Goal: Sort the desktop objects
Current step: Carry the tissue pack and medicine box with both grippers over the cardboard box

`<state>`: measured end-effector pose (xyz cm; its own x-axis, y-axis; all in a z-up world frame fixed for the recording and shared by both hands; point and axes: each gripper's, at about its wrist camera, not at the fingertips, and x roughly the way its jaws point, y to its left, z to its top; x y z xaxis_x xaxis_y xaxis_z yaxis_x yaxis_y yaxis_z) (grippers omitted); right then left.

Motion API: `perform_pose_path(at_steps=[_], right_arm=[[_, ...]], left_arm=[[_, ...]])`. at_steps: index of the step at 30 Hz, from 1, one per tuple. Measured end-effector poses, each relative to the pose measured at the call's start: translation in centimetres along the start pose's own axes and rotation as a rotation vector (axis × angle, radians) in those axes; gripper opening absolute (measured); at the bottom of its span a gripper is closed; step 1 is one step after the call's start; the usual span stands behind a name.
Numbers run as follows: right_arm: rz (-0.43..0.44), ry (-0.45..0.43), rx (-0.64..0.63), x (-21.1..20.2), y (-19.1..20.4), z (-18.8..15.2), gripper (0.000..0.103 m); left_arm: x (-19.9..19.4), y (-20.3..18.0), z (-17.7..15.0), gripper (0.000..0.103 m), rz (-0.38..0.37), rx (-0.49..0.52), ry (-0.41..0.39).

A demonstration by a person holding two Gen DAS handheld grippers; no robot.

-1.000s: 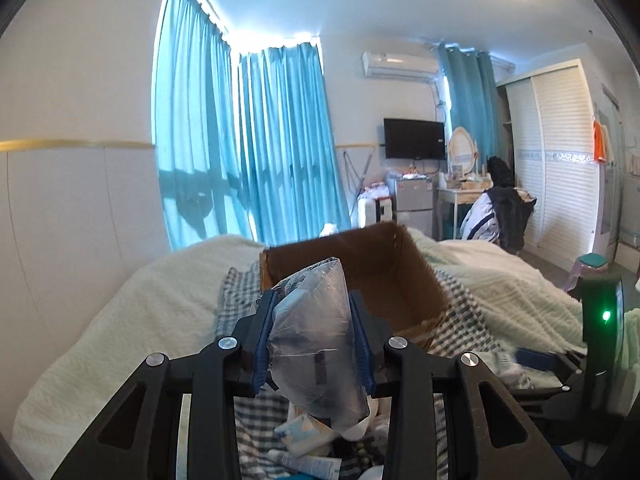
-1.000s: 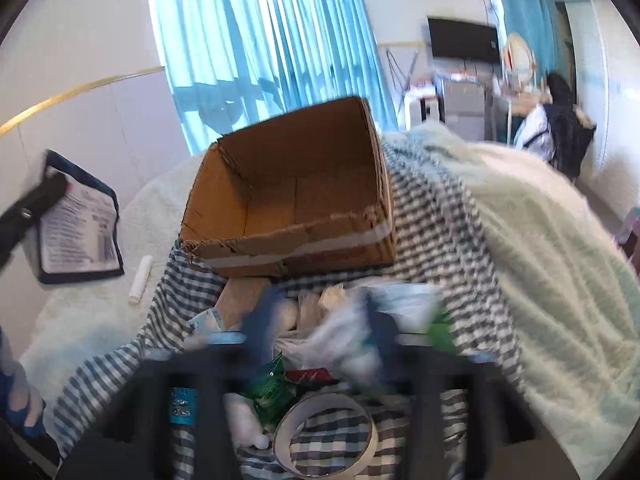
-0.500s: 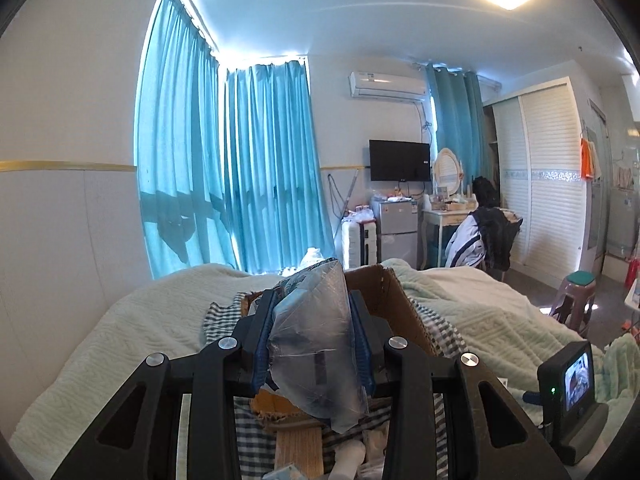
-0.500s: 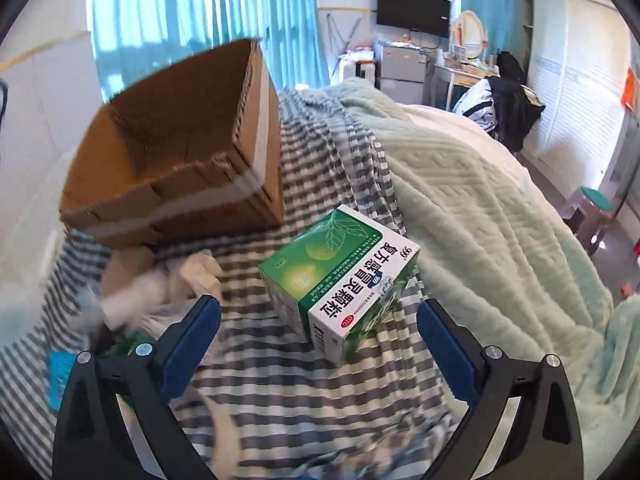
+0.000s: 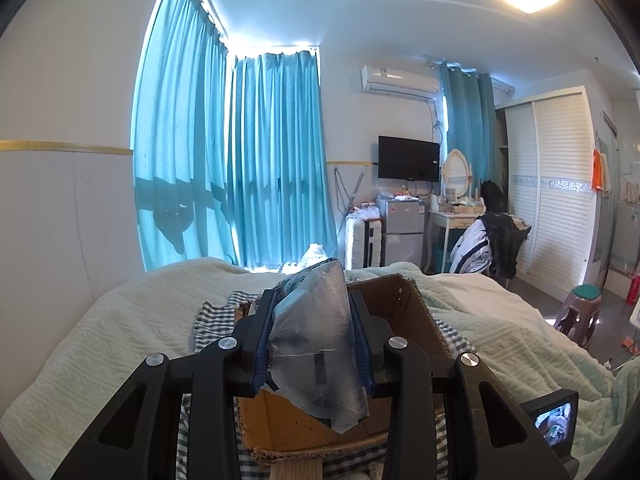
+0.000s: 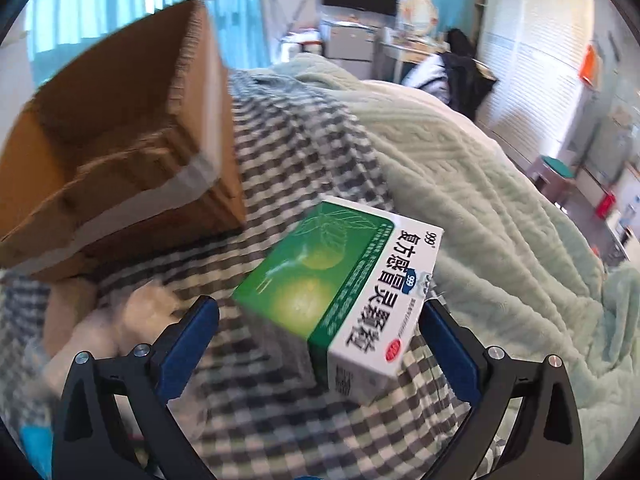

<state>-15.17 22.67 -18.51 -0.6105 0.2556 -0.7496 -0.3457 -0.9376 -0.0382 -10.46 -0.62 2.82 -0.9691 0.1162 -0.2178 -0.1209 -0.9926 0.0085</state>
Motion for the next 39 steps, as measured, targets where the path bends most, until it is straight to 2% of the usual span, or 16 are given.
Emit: perform_pose_path(at_steps=[5, 6, 9, 13, 19, 23, 29, 39], right_arm=[[-0.028, 0.038, 0.112, 2.1, -2.5, 0.3, 0.100], [-0.016, 0.036, 0.131, 2.2, -2.9, 0.4, 0.094], [0.000, 0.022, 0.162, 2.0, -4.1, 0.7, 0.088], [-0.007, -0.064, 0.182, 0.0, -4.9, 1.7, 0.083], [0.012, -0.261, 0.179, -5.2, -4.8, 4.8, 0.082], [0.063, -0.384, 0.129, -8.5, -2.9, 7.2, 0.081], [0.195, -0.503, 0.067, -11.5, 1.0, 10.0, 0.081], [0.323, -0.508, -0.114, -9.7, 9.5, 12.0, 0.081]], left_arm=[[2.4, 0.5, -1.0, 0.036, -0.011, -0.008, 0.029], [2.9, 0.7, -1.3, 0.036, -0.012, -0.010, 0.038], [4.1, 1.1, -2.1, 0.036, -0.015, -0.022, 0.057], [5.8, 1.7, -3.3, 0.036, -0.022, -0.046, 0.088], [8.3, 3.0, -4.4, 0.036, -0.032, -0.083, 0.139], [9.8, 3.5, -4.8, 0.036, -0.051, -0.098, 0.168], [11.8, 3.6, -5.4, 0.036, -0.046, -0.080, 0.219], [16.6, 2.5, -7.7, 0.036, -0.081, -0.051, 0.354]])
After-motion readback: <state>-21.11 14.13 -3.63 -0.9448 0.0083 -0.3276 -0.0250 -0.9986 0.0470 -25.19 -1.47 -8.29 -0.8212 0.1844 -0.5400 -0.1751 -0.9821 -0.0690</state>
